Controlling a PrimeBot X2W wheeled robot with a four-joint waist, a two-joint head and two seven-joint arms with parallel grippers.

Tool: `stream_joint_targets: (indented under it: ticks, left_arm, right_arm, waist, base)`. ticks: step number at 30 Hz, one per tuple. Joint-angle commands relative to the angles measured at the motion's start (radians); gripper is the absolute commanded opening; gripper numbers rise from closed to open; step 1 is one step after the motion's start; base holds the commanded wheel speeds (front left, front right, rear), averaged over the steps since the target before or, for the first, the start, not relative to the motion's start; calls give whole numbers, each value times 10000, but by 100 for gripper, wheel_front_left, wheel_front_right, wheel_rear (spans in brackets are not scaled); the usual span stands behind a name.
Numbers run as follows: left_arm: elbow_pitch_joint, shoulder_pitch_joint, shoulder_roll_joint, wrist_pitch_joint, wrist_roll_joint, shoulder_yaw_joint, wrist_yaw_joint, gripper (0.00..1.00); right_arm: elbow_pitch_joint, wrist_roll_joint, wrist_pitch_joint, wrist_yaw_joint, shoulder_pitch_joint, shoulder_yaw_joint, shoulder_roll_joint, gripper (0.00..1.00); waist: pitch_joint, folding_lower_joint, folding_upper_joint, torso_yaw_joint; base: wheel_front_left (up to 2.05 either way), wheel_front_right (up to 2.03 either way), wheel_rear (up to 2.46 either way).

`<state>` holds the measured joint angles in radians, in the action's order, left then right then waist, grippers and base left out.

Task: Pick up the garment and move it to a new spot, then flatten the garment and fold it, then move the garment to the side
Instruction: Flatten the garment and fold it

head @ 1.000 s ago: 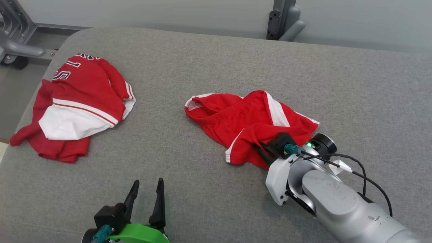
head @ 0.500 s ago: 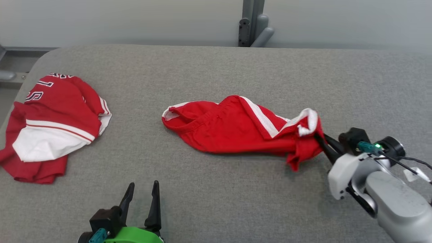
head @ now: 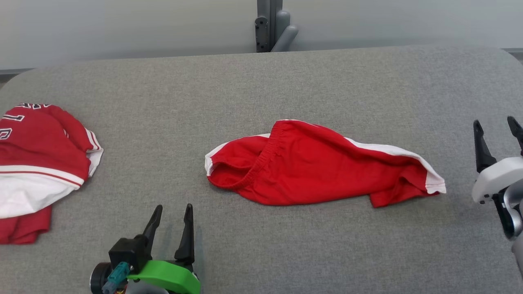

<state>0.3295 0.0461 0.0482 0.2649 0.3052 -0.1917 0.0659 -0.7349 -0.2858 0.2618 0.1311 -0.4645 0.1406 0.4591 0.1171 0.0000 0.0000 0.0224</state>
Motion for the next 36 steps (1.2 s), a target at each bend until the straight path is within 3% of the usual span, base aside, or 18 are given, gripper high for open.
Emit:
stream_joint_targets:
  ticks: [1,5,7,10,16,23,29,36]
  left_arm:
    - [-57,246,38,-8,-128,70,59,100]
    - [-202,757,36,-8,-331,26,152,100]
    - [-166,1504,38,-8,-496,-187,250,100]
    - [214,2578,38,-8,-539,-510,363,100]
    - [2251,5069,41,-8,193,-2097,577,100]
    - [4375,7271,49,-1109,2480,-4012,656,100]
    - [5716,8040,43,-1648,3362,-4673,660,100]
    - [6199,8151,41,-1541,4050,-5187,655,100]
  right_arm:
    - [605,440,27,-4,419,-473,-535,100]
    - [2822,1509,33,-10,1182,-1629,-1625,100]
    - [3723,1830,35,-8,1732,-1644,-2344,100]
    - [4126,1992,36,-8,1957,-1442,-2755,100]
    - [4200,1923,37,-8,2004,-889,-3123,100]
    - [4162,1841,37,-8,1782,-629,-3385,100]
    - [4211,1846,38,-8,1764,-667,-3499,100]
    - [4171,1856,38,-8,1826,-770,-3589,100]
  waist:
    - [93,0,0,-148]
    - [289,0,0,-369]
    - [566,0,0,-549]
    - [920,0,0,-763]
    - [1527,0,0,-1256]
    - [1996,0,0,-1799]
    - [2128,0,0,-1944]
    - [2095,0,0,-1805]
  base:
    - [0,0,0]
    - [0,0,0]
    - [0,0,0]
    - [0,0,0]
    - [0,0,0]
    - [0,0,0]
    - [0,0,0]
    - [0,0,0]
